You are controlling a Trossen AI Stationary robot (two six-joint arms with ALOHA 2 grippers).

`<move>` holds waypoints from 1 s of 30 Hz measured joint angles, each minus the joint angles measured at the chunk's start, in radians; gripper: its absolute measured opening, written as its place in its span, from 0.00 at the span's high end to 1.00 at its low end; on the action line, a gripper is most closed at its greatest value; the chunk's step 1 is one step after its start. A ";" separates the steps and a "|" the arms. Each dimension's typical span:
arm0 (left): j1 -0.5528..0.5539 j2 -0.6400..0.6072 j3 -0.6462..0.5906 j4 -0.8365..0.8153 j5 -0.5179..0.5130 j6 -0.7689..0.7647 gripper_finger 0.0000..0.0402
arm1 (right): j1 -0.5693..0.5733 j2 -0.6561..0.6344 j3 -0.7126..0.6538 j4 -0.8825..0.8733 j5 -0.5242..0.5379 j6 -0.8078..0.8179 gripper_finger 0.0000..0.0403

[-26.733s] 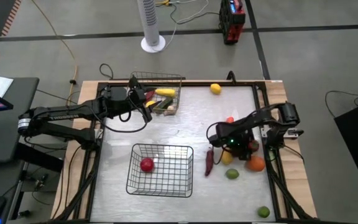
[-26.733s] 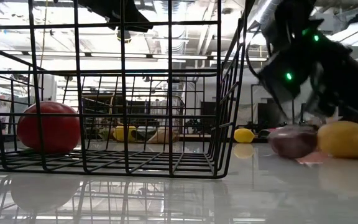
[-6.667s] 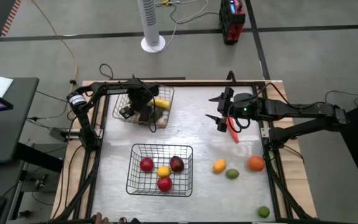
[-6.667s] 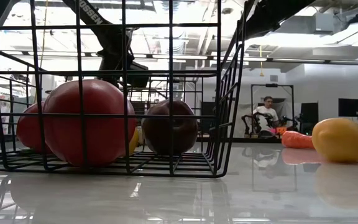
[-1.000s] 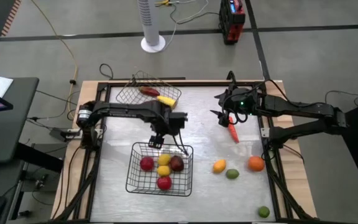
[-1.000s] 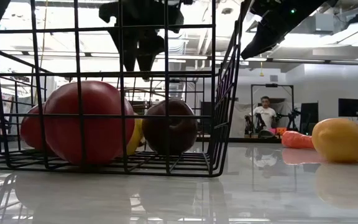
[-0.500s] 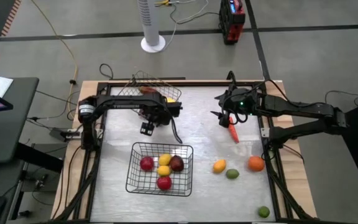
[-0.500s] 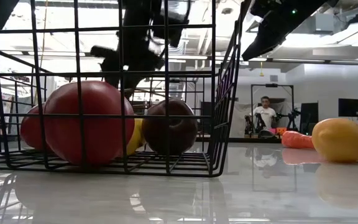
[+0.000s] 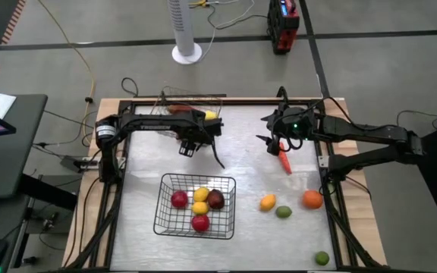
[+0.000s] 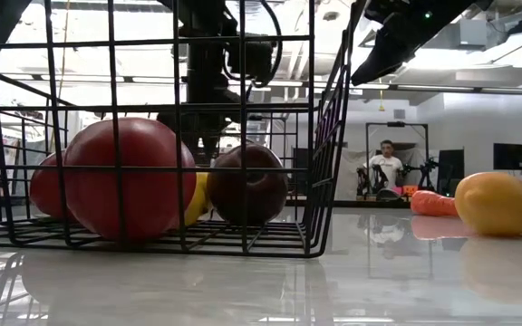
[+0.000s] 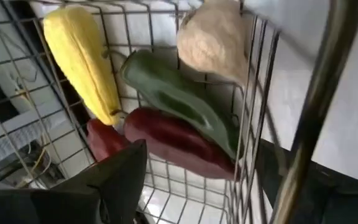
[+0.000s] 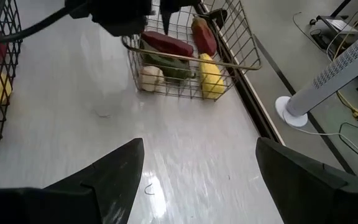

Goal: Sort produce into baskets
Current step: Adjust the top wire basket, then put the orange carrot into the top wire basket

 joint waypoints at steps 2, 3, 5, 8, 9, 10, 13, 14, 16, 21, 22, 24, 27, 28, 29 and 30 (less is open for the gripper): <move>0.014 0.000 0.000 0.007 -0.023 0.000 0.31 | 0.000 0.000 0.000 -0.001 0.000 0.000 0.16; 0.022 0.000 0.000 0.015 -0.037 0.000 0.31 | 0.000 0.000 0.000 -0.002 0.000 0.000 0.16; 0.038 0.000 0.000 0.032 -0.052 -0.004 0.31 | 0.000 0.000 0.000 -0.003 0.000 0.000 0.16; 0.064 0.000 0.000 0.073 -0.055 -0.026 0.31 | 0.000 0.000 0.000 -0.003 0.000 0.000 0.16; 0.072 0.000 0.000 0.086 -0.047 -0.030 0.31 | 0.000 0.000 0.000 -0.003 0.000 0.001 0.16; 0.077 0.000 0.000 0.094 -0.042 -0.031 0.31 | 0.000 0.000 0.000 -0.004 0.000 0.003 0.16; 0.085 0.000 0.000 0.094 0.002 -0.020 0.31 | 0.000 0.000 0.000 -0.015 -0.001 0.007 0.16; 0.085 0.000 0.002 0.085 0.019 -0.020 0.31 | 0.000 0.000 0.000 -0.020 -0.001 0.007 0.16; 0.084 0.000 0.020 0.045 0.045 -0.025 0.31 | 0.000 0.000 0.000 -0.025 -0.001 0.007 0.16; 0.066 0.000 0.063 -0.026 0.057 -0.030 0.31 | 0.000 0.000 0.000 -0.021 0.000 0.000 0.16; 0.065 0.000 0.073 -0.041 0.056 -0.035 0.31 | 0.000 0.000 0.000 -0.022 -0.001 0.000 0.16; 0.059 0.000 0.097 -0.055 0.057 -0.048 0.31 | 0.000 0.000 0.000 -0.023 0.000 0.000 0.16; 0.042 0.000 0.148 -0.083 0.065 -0.073 0.31 | 0.000 0.000 0.000 -0.030 0.000 0.000 0.16; 0.034 0.000 0.170 -0.088 0.067 -0.082 0.31 | 0.000 0.000 0.000 -0.034 -0.001 0.000 0.16; 0.026 0.000 0.194 -0.093 0.068 -0.091 0.31 | 0.000 0.000 0.000 -0.039 0.000 0.000 0.16; 0.018 0.000 0.214 -0.096 0.074 -0.102 0.31 | 0.000 0.000 0.000 -0.046 -0.001 0.000 0.16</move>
